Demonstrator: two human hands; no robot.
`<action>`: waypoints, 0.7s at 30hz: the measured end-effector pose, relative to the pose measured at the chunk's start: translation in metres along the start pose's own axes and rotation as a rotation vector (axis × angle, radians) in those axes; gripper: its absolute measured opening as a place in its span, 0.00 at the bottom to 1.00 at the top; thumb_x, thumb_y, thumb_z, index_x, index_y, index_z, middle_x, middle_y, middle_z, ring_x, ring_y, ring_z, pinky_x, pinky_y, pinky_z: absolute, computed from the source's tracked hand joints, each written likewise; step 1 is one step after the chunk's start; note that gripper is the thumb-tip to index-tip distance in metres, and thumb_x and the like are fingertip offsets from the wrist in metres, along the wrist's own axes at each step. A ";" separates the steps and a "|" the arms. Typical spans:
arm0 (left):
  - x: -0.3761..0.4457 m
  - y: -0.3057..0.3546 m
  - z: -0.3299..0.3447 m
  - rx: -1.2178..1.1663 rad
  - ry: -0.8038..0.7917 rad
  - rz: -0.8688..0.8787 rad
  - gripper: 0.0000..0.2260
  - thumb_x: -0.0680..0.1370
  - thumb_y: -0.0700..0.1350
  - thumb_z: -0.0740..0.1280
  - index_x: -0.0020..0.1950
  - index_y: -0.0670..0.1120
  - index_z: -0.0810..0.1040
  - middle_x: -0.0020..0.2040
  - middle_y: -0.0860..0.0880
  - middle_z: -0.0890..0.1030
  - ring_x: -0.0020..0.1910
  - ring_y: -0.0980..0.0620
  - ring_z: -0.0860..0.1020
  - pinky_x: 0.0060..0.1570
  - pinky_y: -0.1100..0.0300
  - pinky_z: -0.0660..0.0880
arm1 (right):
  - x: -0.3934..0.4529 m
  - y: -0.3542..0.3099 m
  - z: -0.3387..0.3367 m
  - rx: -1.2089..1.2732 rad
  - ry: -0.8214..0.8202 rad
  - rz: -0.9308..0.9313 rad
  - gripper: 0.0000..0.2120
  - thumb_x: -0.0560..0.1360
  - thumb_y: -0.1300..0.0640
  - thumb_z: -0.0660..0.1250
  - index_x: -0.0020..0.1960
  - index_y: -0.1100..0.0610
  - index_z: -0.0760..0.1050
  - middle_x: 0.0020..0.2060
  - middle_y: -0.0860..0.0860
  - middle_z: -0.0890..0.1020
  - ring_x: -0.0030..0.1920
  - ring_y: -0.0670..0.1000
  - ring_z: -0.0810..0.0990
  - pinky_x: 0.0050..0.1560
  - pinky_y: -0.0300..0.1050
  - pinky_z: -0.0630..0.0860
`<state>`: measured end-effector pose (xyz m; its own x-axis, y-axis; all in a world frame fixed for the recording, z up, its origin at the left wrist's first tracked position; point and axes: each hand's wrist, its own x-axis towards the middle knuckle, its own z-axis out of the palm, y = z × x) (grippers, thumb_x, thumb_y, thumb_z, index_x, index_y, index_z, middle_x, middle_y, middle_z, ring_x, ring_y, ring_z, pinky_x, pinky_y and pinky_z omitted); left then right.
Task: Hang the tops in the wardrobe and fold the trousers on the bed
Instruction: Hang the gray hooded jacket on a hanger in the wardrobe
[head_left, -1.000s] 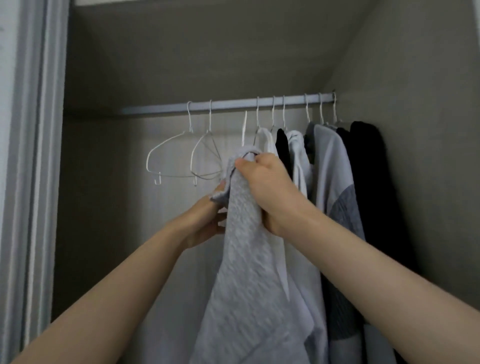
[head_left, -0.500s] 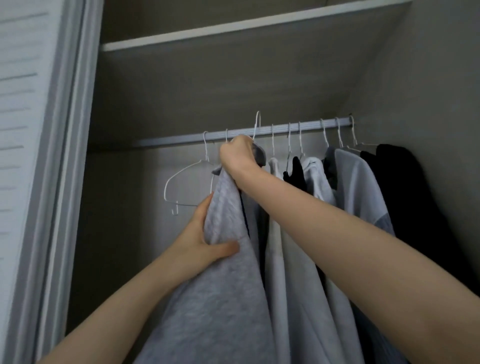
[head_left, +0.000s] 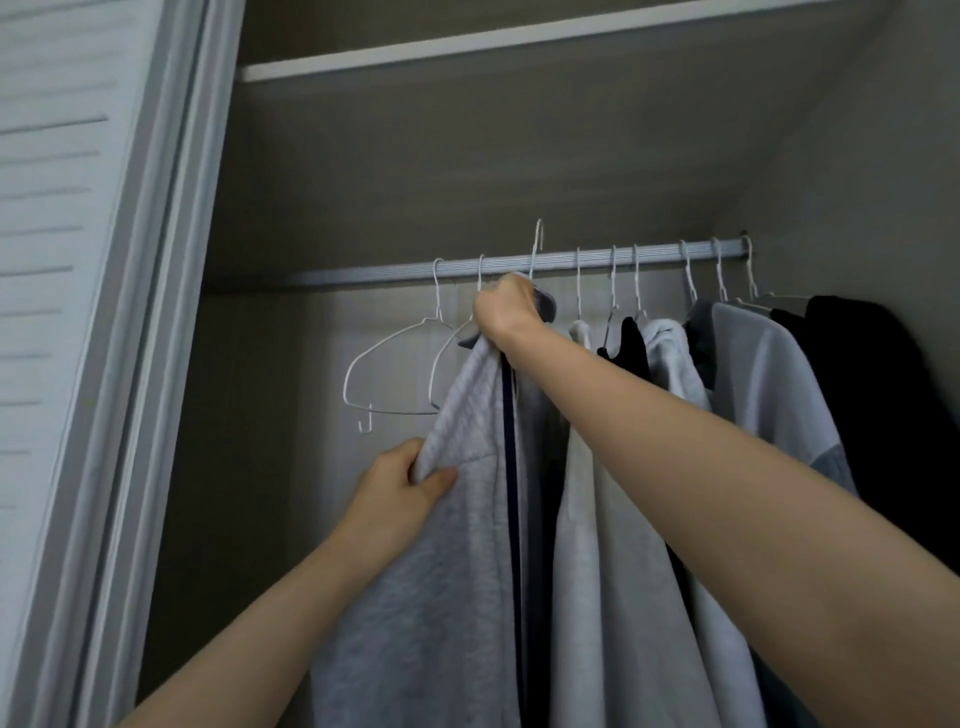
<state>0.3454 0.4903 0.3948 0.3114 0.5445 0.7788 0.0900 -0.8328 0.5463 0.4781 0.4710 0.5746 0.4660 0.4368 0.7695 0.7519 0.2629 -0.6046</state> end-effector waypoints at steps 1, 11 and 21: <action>0.000 -0.004 0.004 0.003 0.007 0.004 0.03 0.78 0.44 0.68 0.50 0.47 0.80 0.44 0.49 0.83 0.45 0.51 0.81 0.49 0.55 0.77 | 0.003 0.006 0.002 0.005 -0.005 0.034 0.16 0.74 0.60 0.60 0.58 0.69 0.69 0.58 0.65 0.76 0.57 0.60 0.78 0.43 0.43 0.70; -0.027 -0.041 0.044 -0.155 0.052 -0.018 0.15 0.83 0.43 0.58 0.37 0.42 0.68 0.32 0.50 0.71 0.32 0.57 0.69 0.36 0.57 0.67 | -0.067 0.047 -0.009 -0.231 -0.061 0.013 0.28 0.63 0.51 0.63 0.59 0.64 0.65 0.59 0.61 0.72 0.57 0.62 0.74 0.49 0.50 0.75; -0.077 -0.053 0.073 -0.258 -0.079 -0.108 0.10 0.79 0.48 0.66 0.48 0.40 0.73 0.39 0.50 0.82 0.35 0.61 0.77 0.35 0.68 0.74 | -0.195 0.090 -0.009 -0.571 -0.042 -0.303 0.39 0.77 0.53 0.61 0.78 0.58 0.39 0.68 0.57 0.60 0.62 0.59 0.70 0.51 0.51 0.75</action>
<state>0.3856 0.4849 0.2836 0.3866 0.6111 0.6907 -0.1139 -0.7116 0.6933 0.4594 0.4020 0.3720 0.1841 0.4512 0.8732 0.9824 -0.1138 -0.1483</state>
